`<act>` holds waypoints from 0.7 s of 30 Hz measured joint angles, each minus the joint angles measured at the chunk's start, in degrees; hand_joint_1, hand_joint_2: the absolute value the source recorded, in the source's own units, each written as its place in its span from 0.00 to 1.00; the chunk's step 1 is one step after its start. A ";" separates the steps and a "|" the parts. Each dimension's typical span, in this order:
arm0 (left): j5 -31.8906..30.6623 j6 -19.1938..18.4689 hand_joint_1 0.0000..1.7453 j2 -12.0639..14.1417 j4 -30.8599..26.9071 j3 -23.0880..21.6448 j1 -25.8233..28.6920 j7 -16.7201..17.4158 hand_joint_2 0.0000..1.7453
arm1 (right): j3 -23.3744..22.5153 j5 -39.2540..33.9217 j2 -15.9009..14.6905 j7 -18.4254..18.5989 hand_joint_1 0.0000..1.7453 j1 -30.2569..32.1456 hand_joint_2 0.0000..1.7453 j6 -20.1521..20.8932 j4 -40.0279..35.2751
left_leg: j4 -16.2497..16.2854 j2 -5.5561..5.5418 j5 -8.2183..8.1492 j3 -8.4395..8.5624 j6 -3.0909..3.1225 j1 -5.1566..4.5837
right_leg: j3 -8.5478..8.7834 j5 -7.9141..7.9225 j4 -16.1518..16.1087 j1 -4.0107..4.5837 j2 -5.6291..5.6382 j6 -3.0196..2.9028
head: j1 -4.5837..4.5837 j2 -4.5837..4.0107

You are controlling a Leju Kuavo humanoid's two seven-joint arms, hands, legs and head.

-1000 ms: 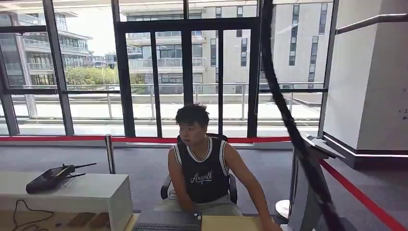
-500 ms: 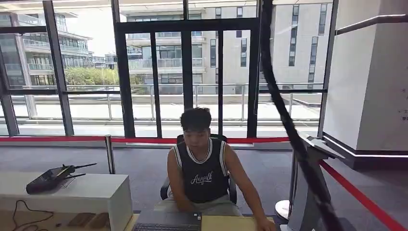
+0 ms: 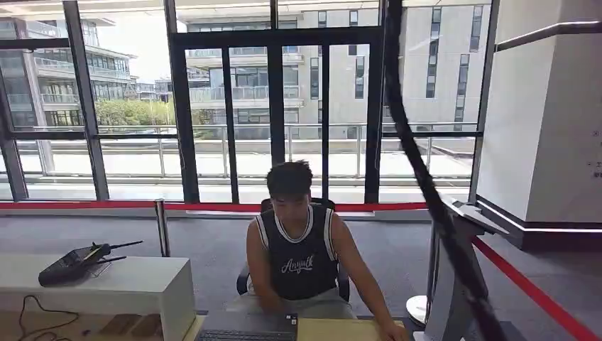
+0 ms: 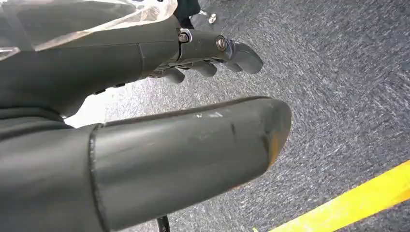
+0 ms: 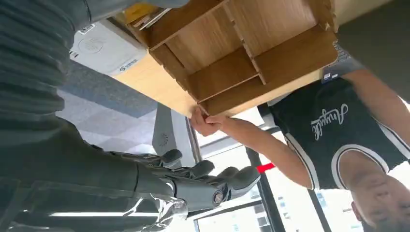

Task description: Pass the card to the sensor for recognition and then transmit it.

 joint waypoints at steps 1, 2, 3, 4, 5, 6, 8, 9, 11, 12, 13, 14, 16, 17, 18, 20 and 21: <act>0.00 0.00 0.00 0.00 0.00 0.00 0.00 0.00 0.00 | 0.00 0.00 0.00 0.00 0.00 0.00 1.00 0.00 0.00 | 0.00 0.00 0.00 0.00 0.00 0.00 | 0.00 0.00 0.00 0.00 0.00 0.00 | 0.02 0.00; 0.00 0.00 0.00 0.00 0.00 0.00 0.00 0.00 0.00 | 0.00 0.02 0.00 0.00 0.00 0.00 1.00 0.00 -0.02 | 0.00 0.00 0.00 0.00 0.00 0.00 | 0.00 0.00 0.00 0.00 0.00 0.00 | 0.00 0.00; 0.00 0.00 0.00 0.00 0.00 0.00 0.00 0.00 0.00 | 0.00 0.02 -0.02 0.00 0.00 0.01 1.00 0.00 -0.04 | 0.00 0.00 0.00 0.00 0.00 0.00 | 0.00 0.00 0.00 0.00 0.00 0.00 | 0.00 0.00; 0.00 0.00 0.00 0.00 0.00 0.00 0.00 0.00 0.00 | 0.00 0.02 0.00 0.00 0.00 0.02 1.00 0.00 -0.04 | 0.00 0.00 0.00 0.00 0.00 0.00 | 0.00 0.00 0.00 0.00 0.00 0.00 | 0.00 0.00; 0.00 0.00 0.00 0.00 0.00 0.00 0.00 0.00 0.00 | -0.02 0.02 0.00 0.00 0.00 0.02 1.00 0.00 -0.04 | 0.00 0.00 0.00 0.00 0.00 0.00 | 0.00 0.00 0.00 0.00 0.00 0.00 | 0.00 0.00; 0.00 0.00 0.00 0.00 0.00 0.00 0.00 0.00 0.00 | 0.00 0.07 0.00 0.00 0.00 0.02 1.00 0.00 -0.04 | 0.00 0.00 0.00 0.00 0.00 0.00 | 0.00 0.00 0.00 0.00 0.00 0.00 | 0.00 0.00; -0.02 0.00 0.00 0.00 0.00 0.00 0.00 0.00 0.00 | 0.00 0.91 -0.02 0.20 0.00 0.02 1.00 0.02 -0.04 | 0.00 0.00 0.00 0.00 0.00 0.00 | 0.01 0.00 0.00 0.00 0.00 0.00 | 0.00 0.00; -0.11 0.00 0.00 0.00 0.00 0.00 0.00 0.00 0.00 | 0.00 1.97 0.00 0.50 0.00 0.01 1.00 0.13 -0.02 | 0.00 0.00 0.00 0.00 0.00 0.00 | 0.01 0.00 0.00 0.00 0.00 0.00 | 0.00 0.00; -0.48 0.00 0.00 0.00 0.00 0.00 0.00 -0.17 0.00 | 0.04 4.25 0.00 1.55 0.00 0.00 1.00 0.70 0.02 | 0.00 0.00 0.00 -0.01 0.00 0.00 | 0.00 0.00 0.00 0.00 0.00 0.00 | 0.00 0.00; -0.70 0.00 0.00 0.00 0.00 -0.02 -0.01 -0.28 0.00 | 0.09 5.05 -0.02 1.82 0.00 0.00 1.00 0.96 0.04 | 0.00 0.00 0.00 0.00 0.00 0.00 | 0.00 0.00 0.00 0.00 0.00 0.00 | 0.00 0.00; -0.88 0.00 0.00 0.00 0.00 -0.02 -0.01 -0.41 0.00 | 0.15 6.08 -0.02 2.25 0.00 0.00 1.00 1.31 0.07 | 0.00 0.00 0.00 0.00 0.00 0.00 | 0.00 0.00 0.00 0.00 0.00 0.00 | 0.00 0.00; -0.94 -0.02 0.00 0.00 0.00 -0.02 -0.01 -0.61 0.00 | 0.20 7.04 -0.04 2.51 0.00 -0.02 1.00 1.82 0.18 | 0.00 0.00 0.00 0.00 0.00 0.00 | 0.00 0.00 0.00 0.00 0.00 0.00 | 0.00 0.00; -1.00 -0.02 0.00 0.00 0.00 -0.02 -0.01 -1.09 0.00 | 0.48 9.96 -0.15 3.23 0.00 -0.04 1.00 3.10 0.50 | 0.00 0.00 0.00 -0.01 0.00 0.00 | 0.00 0.00 0.00 0.00 0.00 0.00 | 0.00 0.00; -1.05 -0.02 0.00 0.00 0.00 -0.02 -0.02 -1.24 0.00 | 0.61 11.42 -0.22 3.47 0.00 -0.09 1.00 3.71 0.68 | 0.00 0.00 0.00 -0.02 0.00 0.00 | 0.00 0.00 0.00 0.00 0.00 0.00 | 0.00 0.00; -1.12 -0.02 0.00 0.02 0.00 -0.02 -0.02 -1.29 0.00 | 0.77 12.65 -0.24 3.52 0.00 -0.21 1.00 4.26 0.99 | 0.00 -0.01 0.00 -0.02 0.00 0.00 | 0.00 0.00 0.00 0.00 0.00 0.00 | 0.00 0.00; -1.31 -0.02 0.00 0.02 0.00 -0.02 -0.04 -1.33 0.00 | 1.11 13.96 -0.22 3.52 0.00 -0.60 1.00 4.96 2.12 | 0.00 -0.01 0.00 -0.02 0.00 0.00 | 0.00 0.00 0.00 0.00 0.00 0.00 | 0.00 0.00; -1.35 -0.02 0.00 0.02 0.00 -0.02 -0.05 -1.33 0.00 | 1.29 14.16 -0.17 3.52 0.00 -0.83 1.00 4.96 2.84 | 0.00 -0.01 0.00 -0.02 0.00 0.00 | 0.01 0.00 0.00 0.00 0.00 0.00 | 0.00 0.00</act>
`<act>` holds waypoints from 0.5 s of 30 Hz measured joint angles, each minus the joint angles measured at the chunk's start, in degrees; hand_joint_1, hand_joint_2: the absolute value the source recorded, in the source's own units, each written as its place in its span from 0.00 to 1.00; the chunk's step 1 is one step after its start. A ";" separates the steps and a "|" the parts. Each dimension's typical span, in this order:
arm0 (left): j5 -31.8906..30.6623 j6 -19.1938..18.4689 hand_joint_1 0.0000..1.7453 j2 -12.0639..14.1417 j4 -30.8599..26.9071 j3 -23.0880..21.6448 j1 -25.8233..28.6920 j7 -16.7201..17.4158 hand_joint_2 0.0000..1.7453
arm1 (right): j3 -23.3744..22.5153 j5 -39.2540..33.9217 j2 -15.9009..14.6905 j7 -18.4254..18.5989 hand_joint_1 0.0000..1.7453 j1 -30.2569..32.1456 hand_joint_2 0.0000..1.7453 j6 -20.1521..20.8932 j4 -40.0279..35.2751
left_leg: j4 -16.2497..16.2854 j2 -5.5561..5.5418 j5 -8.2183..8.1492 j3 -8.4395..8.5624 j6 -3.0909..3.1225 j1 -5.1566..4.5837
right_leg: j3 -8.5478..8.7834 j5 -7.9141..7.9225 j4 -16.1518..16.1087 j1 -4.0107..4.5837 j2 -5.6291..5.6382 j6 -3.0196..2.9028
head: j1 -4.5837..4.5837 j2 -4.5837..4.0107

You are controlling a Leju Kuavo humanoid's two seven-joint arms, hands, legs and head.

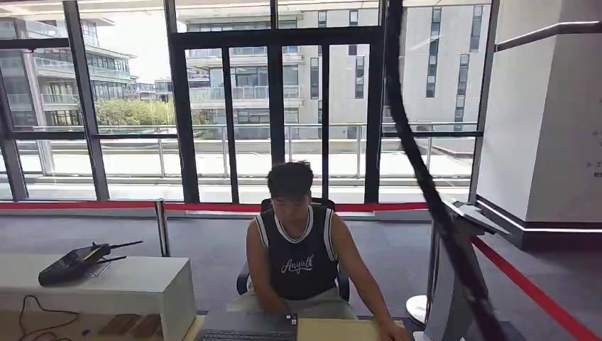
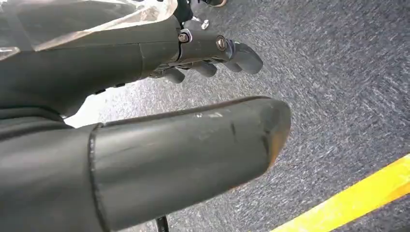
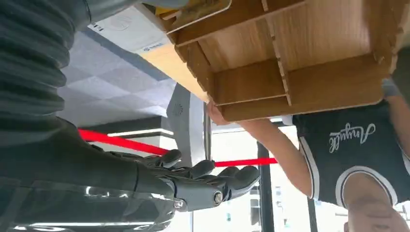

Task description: Pass the card to the sensor for recognition and then transmit it.

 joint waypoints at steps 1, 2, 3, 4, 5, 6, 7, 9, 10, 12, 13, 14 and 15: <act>-0.09 0.00 0.00 0.00 0.00 0.00 0.00 -0.02 0.00 | 0.20 0.17 0.17 -0.02 0.00 -0.28 1.00 -0.20 1.01 | 0.00 0.00 0.00 0.00 0.00 0.00 | 0.00 0.00 0.00 0.00 0.00 0.00 | 0.00 0.00; -0.13 0.00 0.00 0.00 -0.02 0.00 -0.01 0.00 0.00 | 0.31 0.28 0.33 -0.02 0.00 -0.43 1.00 -0.37 1.90 | 0.00 0.00 0.00 0.00 0.00 0.00 | 0.00 0.00 0.00 0.00 0.00 0.00 | 0.00 0.00; -0.20 0.00 0.00 -0.02 -0.02 0.00 -0.02 0.00 0.00 | 0.44 0.35 0.44 -0.02 0.00 -0.42 1.00 -0.53 2.47 | 0.00 0.00 0.00 0.00 0.00 0.00 | 0.00 0.00 0.00 0.00 0.00 0.00 | 0.00 0.00; -0.29 0.00 0.00 -0.02 -0.02 0.00 -0.01 0.00 0.00 | 0.57 0.39 0.55 -0.04 0.00 -0.46 1.00 -0.86 3.02 | 0.00 0.00 0.00 -0.01 0.00 0.00 | 0.00 0.00 0.00 0.00 0.00 0.00 | 0.02 0.00; -0.31 0.00 0.00 -0.02 -0.02 0.00 -0.01 0.04 0.00 | 0.72 0.41 0.74 -0.09 0.00 -0.53 1.00 -1.18 3.70 | 0.00 0.00 0.00 0.00 0.00 0.00 | 0.00 0.00 0.00 0.00 0.00 0.00 | 0.02 0.00; -0.37 -0.06 0.00 -0.02 -0.02 0.00 -0.03 0.05 0.00 | 0.87 0.43 0.85 -0.09 0.00 -0.63 1.00 -1.44 4.31 | 0.00 0.00 0.00 0.00 0.00 0.00 | 0.00 0.00 0.00 0.00 0.00 0.00 | 0.02 0.00; -0.46 -0.07 0.00 -0.02 -0.02 0.00 -0.05 0.07 0.00 | 1.01 0.44 0.96 -0.11 0.00 -0.70 1.00 -1.53 4.81 | 0.00 0.00 0.00 0.00 0.00 0.00 | 0.00 0.00 0.00 0.00 0.00 0.00 | 0.00 0.00; -0.46 -0.07 0.00 -0.02 -0.02 0.00 -0.04 0.05 0.00 | 1.14 0.46 1.14 -0.11 0.00 -0.81 1.00 -1.58 5.73 | 0.00 0.00 0.00 0.00 0.00 0.00 | 0.00 0.00 0.00 0.00 0.00 0.00 | 0.00 0.00; -0.46 -0.07 0.00 -0.02 -0.02 0.00 -0.04 0.05 0.00 | 1.16 0.48 1.22 -0.11 0.00 -0.81 1.00 -1.64 6.10 | 0.00 0.00 0.00 0.00 0.00 0.00 | 0.00 0.00 0.00 0.00 0.00 0.00 | 0.00 0.00; -0.46 -0.07 0.00 -0.02 -0.02 0.00 -0.04 -0.02 0.00 | 1.18 0.48 1.35 -0.15 0.00 -0.86 1.00 -1.64 6.75 | 0.00 0.00 0.00 -0.01 0.00 0.00 | 0.00 0.00 0.00 0.00 0.00 0.00 | 0.00 0.00; -0.48 -0.07 0.00 -0.02 -0.02 0.00 -0.04 -0.06 0.00 | 1.20 0.48 1.38 -0.17 0.00 -0.87 1.00 -1.64 6.96 | 0.00 0.00 0.00 -0.01 0.00 0.00 | 0.00 0.00 0.00 0.00 0.00 0.00 | 0.00 0.00; -0.50 -0.07 0.00 -0.02 -0.02 0.00 -0.04 -0.13 0.00 | 1.22 0.48 1.40 -0.24 0.00 -0.90 1.00 -1.66 7.22 | 0.00 0.00 0.00 -0.01 0.00 0.00 | 0.00 0.00 0.00 0.00 0.00 0.00 | 0.00 0.00; -0.55 -0.07 0.00 -0.02 -0.02 0.00 -0.04 -0.24 0.00 | 1.22 0.48 1.46 -0.28 0.00 -0.93 1.00 -1.66 7.50 | 0.00 0.00 0.00 -0.01 0.00 0.00 | 0.00 0.00 0.00 0.00 0.00 0.00 | 0.00 0.00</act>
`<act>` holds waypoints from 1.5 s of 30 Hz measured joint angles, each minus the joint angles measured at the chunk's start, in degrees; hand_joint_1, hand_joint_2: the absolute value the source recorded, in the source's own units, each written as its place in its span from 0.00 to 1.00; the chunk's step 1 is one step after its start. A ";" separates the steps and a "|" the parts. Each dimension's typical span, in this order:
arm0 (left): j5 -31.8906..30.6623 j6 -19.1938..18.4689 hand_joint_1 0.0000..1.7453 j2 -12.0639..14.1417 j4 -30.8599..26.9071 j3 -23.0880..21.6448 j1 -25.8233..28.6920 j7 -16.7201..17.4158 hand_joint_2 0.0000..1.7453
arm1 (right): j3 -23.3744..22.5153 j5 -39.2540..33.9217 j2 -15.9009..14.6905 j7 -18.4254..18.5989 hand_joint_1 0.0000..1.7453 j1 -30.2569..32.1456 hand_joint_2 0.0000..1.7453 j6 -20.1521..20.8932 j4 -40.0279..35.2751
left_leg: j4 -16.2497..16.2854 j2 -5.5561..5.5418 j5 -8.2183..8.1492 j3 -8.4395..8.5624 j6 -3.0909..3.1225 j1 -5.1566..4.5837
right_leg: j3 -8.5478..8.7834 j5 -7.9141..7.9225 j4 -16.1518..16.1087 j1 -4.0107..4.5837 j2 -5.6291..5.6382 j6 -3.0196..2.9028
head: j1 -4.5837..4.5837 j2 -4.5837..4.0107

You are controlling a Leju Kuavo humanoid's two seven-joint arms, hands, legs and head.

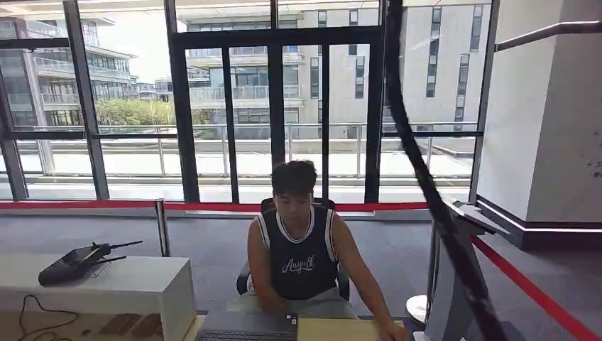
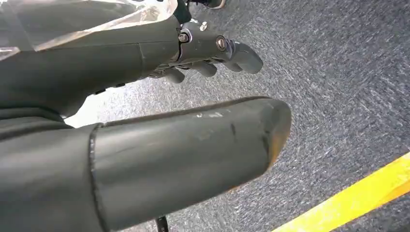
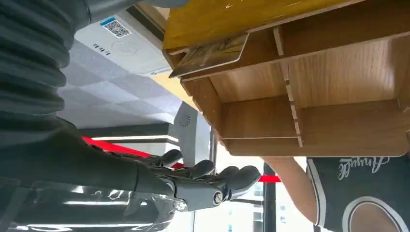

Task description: Pass the card to the sensor for recognition and then transmit it.

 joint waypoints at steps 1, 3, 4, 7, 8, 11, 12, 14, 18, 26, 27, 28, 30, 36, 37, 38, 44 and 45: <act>0.00 0.00 0.00 0.00 0.00 0.00 0.00 -0.04 0.00 | 0.00 0.00 0.09 -0.07 0.00 -0.06 1.00 -0.04 0.26 | 0.00 0.00 0.00 0.00 0.00 0.00 | 0.00 0.00 0.00 0.00 0.00 0.00 | 0.00 0.00; -0.07 0.00 0.00 0.00 0.00 0.00 -0.01 -0.17 0.00 | 0.02 -0.02 0.33 -0.43 0.00 -0.25 1.00 -0.33 0.96 | 0.00 0.00 0.00 0.00 0.00 0.00 | 0.00 0.00 0.00 0.00 0.00 0.00 | 0.00 0.00; -0.07 0.00 0.00 0.00 0.00 0.00 -0.01 -0.22 0.00 | 0.02 -0.11 0.46 -0.74 0.00 -0.37 1.00 -0.61 1.40 | 0.00 0.00 0.00 0.00 0.00 0.00 | 0.00 0.00 0.00 0.00 0.00 0.00 | 0.00 0.00; -0.15 0.00 0.00 0.00 0.00 0.00 0.00 -0.22 0.00 | 0.04 -0.55 0.87 -1.36 0.00 -0.66 1.00 -1.25 2.65 | 0.00 0.00 0.00 0.01 0.00 0.00 | 0.00 0.00 0.00 0.00 0.00 0.00 | 0.00 0.00; -0.22 -0.06 0.00 0.00 0.00 0.00 -0.01 -0.13 0.00 | 0.07 -0.70 1.09 -1.53 0.00 -0.73 1.00 -1.55 3.15 | 0.00 0.00 0.00 0.01 0.00 0.00 | 0.00 0.00 0.00 0.00 0.00 0.00 | 0.02 0.00; -0.61 -0.22 0.00 0.00 0.00 0.00 -0.01 0.22 0.00 | 0.11 -1.03 1.62 -2.12 0.00 -1.05 1.00 -2.88 4.87 | 0.00 0.00 0.00 0.00 0.00 0.00 | 0.00 0.00 0.01 0.01 0.00 0.00 | 0.02 0.00; -0.74 -0.31 0.00 0.00 0.00 0.00 -0.02 0.24 0.00 | 0.11 -1.11 1.81 -2.38 0.00 -1.28 1.00 -3.45 5.66 | 0.00 0.00 0.00 0.00 0.00 0.00 | 0.00 0.00 0.01 0.01 0.00 0.00 | 0.00 0.00; -0.92 -0.33 0.00 0.00 0.00 0.00 -0.03 0.26 0.00 | 0.11 -1.31 2.19 -2.47 0.00 -1.79 1.00 -4.02 7.09 | 0.00 0.00 0.00 0.00 0.00 0.00 | 0.00 0.00 0.01 0.01 0.00 0.00 | 0.02 0.00; -0.94 -0.31 0.00 0.00 0.00 0.00 -0.04 0.26 0.00 | 0.11 -2.12 2.80 -3.30 0.00 -2.85 1.00 -5.18 9.57 | 0.00 0.00 0.00 0.00 0.00 0.00 | 0.00 0.00 0.00 0.00 0.00 0.00 | -0.02 0.00; -0.94 -0.24 0.00 0.00 0.00 0.00 -0.04 0.22 0.00 | 0.11 -2.75 3.96 -3.65 0.00 -3.91 1.00 -6.23 13.82 | 0.00 0.00 0.00 0.00 0.00 0.00 | -0.01 0.00 0.01 0.01 0.00 0.00 | -0.04 0.00; -0.94 -0.24 0.00 0.00 0.00 0.00 -0.04 0.22 0.00 | 0.11 -2.93 4.04 -3.78 0.00 -4.07 1.00 -6.54 14.25 | 0.00 0.00 0.00 0.00 0.00 0.00 | -0.01 0.00 0.00 0.01 0.00 0.00 | -0.04 0.00; -0.94 -0.24 0.00 0.00 0.00 0.00 -0.05 0.22 0.00 | 0.11 -3.04 4.15 -3.91 0.00 -4.22 1.00 -6.67 14.71 | 0.00 0.00 0.00 0.00 0.00 0.00 | -0.01 0.00 0.00 0.01 0.00 0.00 | -0.02 0.00; -0.94 -0.26 0.00 0.00 0.00 0.00 -0.04 0.22 0.00 | 0.09 -3.08 4.35 -3.93 0.00 -4.42 1.00 -6.86 15.63 | 0.00 0.00 0.00 0.00 0.00 0.00 | 0.00 0.00 0.00 0.01 0.00 0.00 | -0.04 0.00; -1.03 -0.50 0.00 0.00 0.00 0.00 -0.04 0.48 0.00 | 0.02 -3.28 4.59 -4.11 0.00 -4.93 1.00 -7.45 17.79 | 0.00 0.00 0.00 0.00 0.00 0.00 | 0.00 0.00 0.00 0.01 0.00 0.00 | -0.02 0.00; -1.05 -0.50 0.00 0.00 0.00 0.00 -0.04 0.52 0.00 | 0.00 -3.34 4.61 -4.20 0.00 -5.00 1.00 -7.61 18.10 | 0.00 0.00 0.00 0.00 0.00 0.00 | 0.00 0.00 0.00 0.01 0.00 0.00 | -0.02 0.00; -1.05 -0.50 0.00 0.00 0.00 0.00 -0.03 0.52 0.00 | 0.00 -3.43 4.66 -4.26 0.00 -5.09 1.00 -7.69 18.36 | 0.00 0.00 0.00 0.00 0.00 0.00 | 0.00 0.00 0.01 0.01 0.00 0.00 | -0.02 0.00; -1.01 -0.44 0.00 -0.04 0.00 0.00 -0.03 0.33 0.00 | -0.02 -3.91 5.14 -4.98 0.87 -5.42 1.00 -8.72 19.78 | 0.00 0.00 0.00 0.00 0.00 0.00 | 0.00 0.00 0.01 0.01 0.00 0.00 | 0.00 0.00; -1.01 -0.42 0.00 -0.04 0.00 0.00 -0.03 0.33 0.00 | -0.04 -4.07 5.20 -5.16 0.91 -5.52 1.00 -8.87 19.94 | 0.00 0.00 0.00 0.00 0.00 0.00 | 0.00 0.00 0.01 0.01 0.00 0.00 | -0.02 0.00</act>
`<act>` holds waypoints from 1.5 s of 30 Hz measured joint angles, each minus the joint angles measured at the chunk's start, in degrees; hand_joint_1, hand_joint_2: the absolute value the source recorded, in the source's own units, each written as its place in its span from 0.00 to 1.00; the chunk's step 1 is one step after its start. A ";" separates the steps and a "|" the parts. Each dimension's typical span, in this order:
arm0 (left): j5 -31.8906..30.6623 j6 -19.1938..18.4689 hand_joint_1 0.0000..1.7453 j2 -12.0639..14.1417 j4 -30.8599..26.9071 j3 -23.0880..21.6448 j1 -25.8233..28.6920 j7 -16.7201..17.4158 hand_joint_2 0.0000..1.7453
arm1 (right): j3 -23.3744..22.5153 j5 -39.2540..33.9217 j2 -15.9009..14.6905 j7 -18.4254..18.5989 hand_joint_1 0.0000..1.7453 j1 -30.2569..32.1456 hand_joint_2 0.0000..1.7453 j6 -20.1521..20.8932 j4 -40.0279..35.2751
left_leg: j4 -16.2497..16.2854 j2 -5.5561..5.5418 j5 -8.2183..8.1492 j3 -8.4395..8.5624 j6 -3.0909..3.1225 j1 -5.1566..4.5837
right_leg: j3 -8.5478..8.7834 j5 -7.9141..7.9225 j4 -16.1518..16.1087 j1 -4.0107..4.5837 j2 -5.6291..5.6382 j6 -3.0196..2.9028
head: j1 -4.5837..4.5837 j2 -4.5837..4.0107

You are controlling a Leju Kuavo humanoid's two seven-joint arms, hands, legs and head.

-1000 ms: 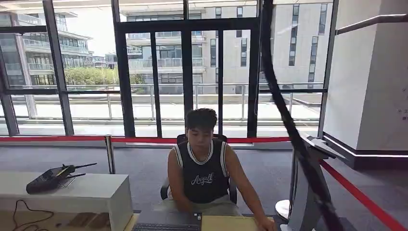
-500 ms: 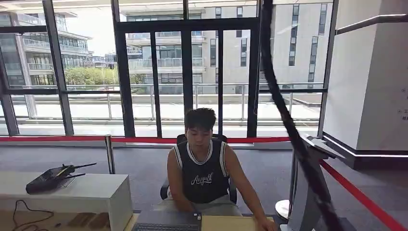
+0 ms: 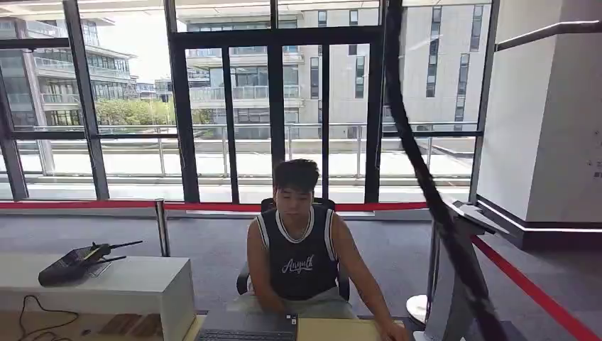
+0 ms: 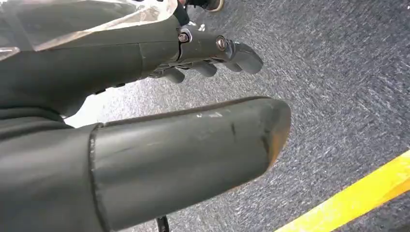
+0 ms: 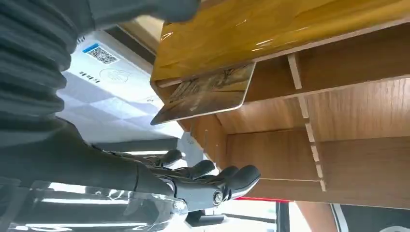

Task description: Pass the card to the sensor for recognition and then transmit it.

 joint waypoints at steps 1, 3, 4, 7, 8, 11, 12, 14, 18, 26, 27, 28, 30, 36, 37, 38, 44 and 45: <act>0.00 0.00 0.00 0.00 0.00 0.00 -0.01 0.00 0.00 | 0.00 -0.07 0.07 -0.15 0.89 -0.13 1.00 -0.17 0.22 | 0.00 0.00 0.00 0.00 0.00 0.00 | 0.00 0.00 0.00 0.00 0.00 0.00 | 0.00 0.00; -0.02 0.00 0.00 0.00 0.00 0.00 0.00 -0.04 0.00 | 0.00 -0.31 0.22 -0.24 0.91 -0.40 1.00 -0.52 0.63 | 0.00 0.00 0.00 0.01 0.00 0.00 | 0.00 0.00 0.00 0.00 0.00 0.00 | 0.00 0.00; -0.09 0.00 0.00 0.00 0.00 0.00 -0.01 -0.07 0.00 | -0.04 -0.46 0.26 -0.31 0.96 -0.49 1.00 -0.59 0.76 | 0.00 0.00 0.00 0.01 0.00 0.00 | 0.00 0.00 0.00 0.00 0.00 0.00 | 0.02 0.00; -0.11 0.00 0.00 0.00 0.00 0.00 -0.01 -0.11 0.00 | -0.06 -0.76 0.31 -0.48 1.00 -0.58 1.00 -0.72 0.98 | 0.00 0.00 0.00 0.00 0.00 0.00 | 0.00 0.00 0.00 0.00 0.00 0.00 | 0.02 0.00; -0.11 0.00 0.00 0.00 0.00 0.00 -0.01 -0.11 0.00 | -0.06 -0.76 0.31 -0.48 1.00 -0.58 1.00 -0.72 0.98 | 0.00 0.00 0.00 0.00 0.00 0.00 | 0.00 0.00 0.00 0.00 0.00 0.00 | 0.02 0.00; -0.11 0.00 0.00 0.00 0.00 0.00 -0.01 -0.11 0.00 | -0.06 -0.76 0.31 -0.48 1.00 -0.58 1.00 -0.72 0.98 | 0.00 0.00 0.00 0.00 0.00 0.00 | 0.00 0.00 0.00 0.00 0.00 0.00 | 0.02 0.00; -0.11 0.00 0.00 0.00 0.00 0.00 -0.01 -0.11 0.00 | -0.07 -0.77 0.31 -0.50 1.00 -0.60 1.00 -0.72 0.98 | 0.00 0.00 0.00 0.00 0.00 0.00 | 0.00 0.00 0.00 0.00 0.00 0.00 | 0.02 0.00; -0.11 0.00 0.00 0.00 0.00 0.00 -0.01 -0.13 0.00 | -0.07 -0.85 0.35 -0.57 1.00 -0.63 1.00 -0.76 1.09 | 0.00 0.00 0.00 0.01 0.00 0.00 | 0.00 0.00 0.00 0.00 0.00 0.00 | 0.02 0.00; -0.55 0.00 0.00 0.00 0.00 0.00 -0.01 -0.66 0.00 | -0.15 -1.22 0.77 -0.79 1.00 -1.06 1.00 -1.40 2.03 | 0.00 0.00 0.00 0.01 0.00 0.00 | 0.00 0.00 0.00 0.00 0.00 0.00 | 0.02 0.00; -0.72 0.07 0.00 0.00 0.00 0.00 0.00 -0.72 0.00 | -0.17 -1.22 0.83 -0.44 1.00 -1.35 1.00 -2.03 2.64 | 0.00 0.00 0.00 0.01 0.00 0.00 | 0.01 0.00 0.00 0.00 0.00 0.00 | 0.04 0.00; -0.77 0.00 0.00 0.00 0.00 0.00 0.00 -0.72 0.00 | -0.17 -1.25 0.83 -0.26 1.00 -1.35 1.00 -2.47 2.67 | 0.00 0.00 0.00 0.01 0.00 0.00 | 0.01 0.00 0.00 0.00 0.00 0.00 | 0.02 0.00; -0.77 0.00 0.00 0.00 0.00 0.00 0.00 -0.72 0.00 | -0.17 -1.25 0.85 -0.20 1.00 -1.35 1.00 -3.17 2.67 | 0.00 0.00 0.00 0.01 0.00 0.00 | 0.01 0.00 0.00 0.00 0.00 0.00 | 0.02 0.00; -0.77 0.00 0.00 0.00 0.00 0.00 0.00 -0.70 0.00 | -0.24 -1.31 1.01 -0.15 1.00 -1.36 1.00 -4.96 2.64 | 0.00 0.00 0.00 0.01 0.00 0.00 | 0.01 0.00 0.00 0.00 0.00 0.00 | 0.04 0.00; -0.77 0.00 0.00 -0.20 0.00 0.00 0.02 -0.50 0.00 | -1.31 -1.40 1.22 0.28 1.00 -1.68 1.00 -11.56 -0.32 | 0.00 0.00 0.00 0.02 0.00 0.00 | 0.01 0.01 0.01 0.00 0.00 0.00 | 0.02 0.00; -0.79 0.00 0.00 -0.22 0.00 0.00 0.02 -0.48 0.00 | -1.51 -0.85 1.16 1.08 1.00 -1.85 1.00 -11.39 -1.60 | 0.00 0.01 0.01 0.03 0.00 0.00 | 0.02 0.01 0.01 0.01 0.00 0.00 | 0.02 0.00; -0.79 0.00 0.00 -0.24 0.00 0.00 0.03 -0.48 0.00 | -1.77 -0.37 1.11 1.73 1.00 -1.98 1.00 -11.28 -2.89 | 0.00 0.01 0.01 0.03 0.00 0.00 | 0.02 0.01 0.01 0.00 0.00 0.00 | 0.02 0.00; -0.79 0.00 0.00 -0.24 0.00 0.00 0.12 -0.48 0.00 | -3.41 1.44 0.15 4.50 1.00 -3.04 1.00 -7.95 -11.96 | 0.00 0.01 0.01 0.03 0.00 0.00 | 0.02 0.01 0.01 0.00 0.00 0.00 | 0.04 0.00; -0.79 0.00 0.00 -0.24 0.00 0.00 0.12 -0.48 0.00 | -3.72 1.51 -0.04 4.70 1.00 -3.23 1.00 -7.35 -13.55 | 0.00 0.01 0.01 0.03 0.00 0.00 | 0.01 0.01 0.01 0.00 0.00 0.00 | 0.02 0.00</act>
